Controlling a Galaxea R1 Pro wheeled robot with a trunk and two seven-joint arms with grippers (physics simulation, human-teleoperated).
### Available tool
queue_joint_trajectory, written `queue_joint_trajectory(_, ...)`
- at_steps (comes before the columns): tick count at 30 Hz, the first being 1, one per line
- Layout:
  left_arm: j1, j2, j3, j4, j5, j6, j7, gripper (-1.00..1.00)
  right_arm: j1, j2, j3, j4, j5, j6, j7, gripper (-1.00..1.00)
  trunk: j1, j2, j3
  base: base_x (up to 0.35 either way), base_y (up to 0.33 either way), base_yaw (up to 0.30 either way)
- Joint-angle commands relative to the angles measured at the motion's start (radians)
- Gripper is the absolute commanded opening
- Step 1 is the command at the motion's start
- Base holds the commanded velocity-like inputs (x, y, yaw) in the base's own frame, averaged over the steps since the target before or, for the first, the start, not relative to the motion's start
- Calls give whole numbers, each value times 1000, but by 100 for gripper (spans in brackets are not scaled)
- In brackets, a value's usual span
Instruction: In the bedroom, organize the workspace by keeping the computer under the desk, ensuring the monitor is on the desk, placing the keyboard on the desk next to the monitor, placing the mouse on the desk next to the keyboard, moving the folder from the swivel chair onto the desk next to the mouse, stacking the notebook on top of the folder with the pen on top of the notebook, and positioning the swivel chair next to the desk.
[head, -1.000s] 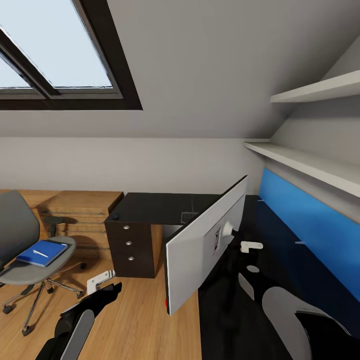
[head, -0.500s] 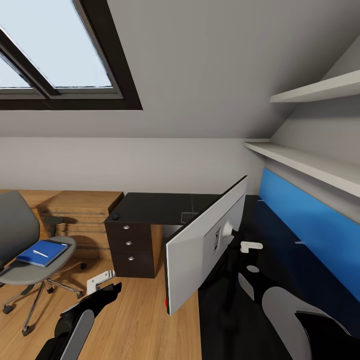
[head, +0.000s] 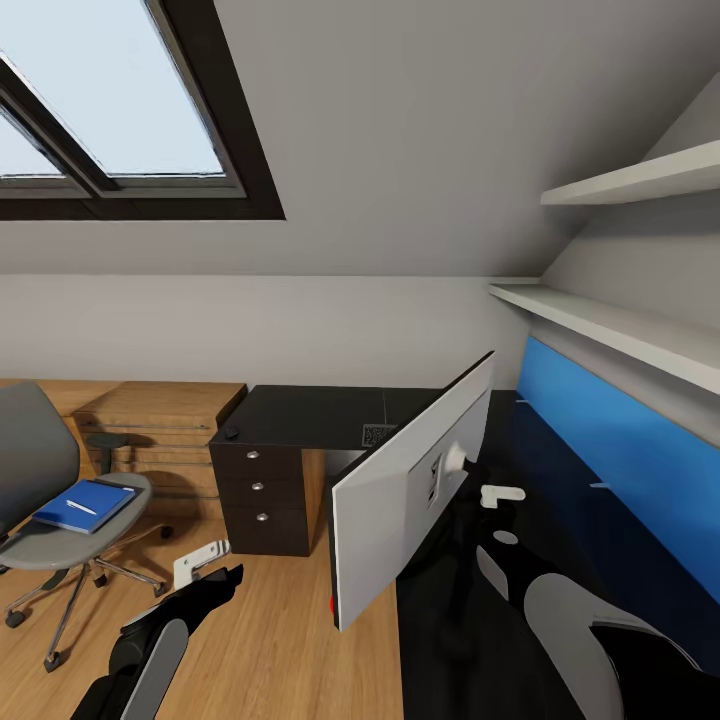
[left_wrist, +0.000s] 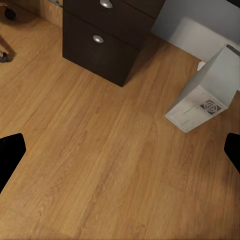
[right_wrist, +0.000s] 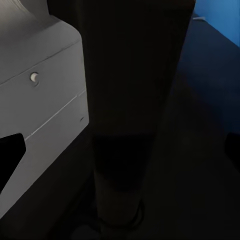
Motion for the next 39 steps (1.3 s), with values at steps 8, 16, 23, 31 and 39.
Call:
queue_joint_trajectory(8,-1,0,-2,-2,11,3,8,100,-1,-2,-8,1,10,-3,-3,100,31,-58,-27,0,0,0)
queue_joint_trajectory(16,-1,-1,-1,-2,11,3,8,100,-1,-2,-8,-1,10,-5,-3,100,62,-114,-52,0,0,0)
queue_joint_trajectory(23,-1,-1,-1,-2,11,3,8,100,-1,-2,-8,-10,10,-11,-1,100,62,-114,-52,0,0,0)
queue_joint_trajectory(31,-1,-1,-1,0,12,3,8,100,-1,-2,-8,-11,10,-11,-1,100,62,-114,-52,0,0,0)
queue_joint_trajectory(39,-1,1,-1,4,13,3,8,100,-1,-2,-8,-10,10,-11,-1,100,62,-114,-52,96,0,0)
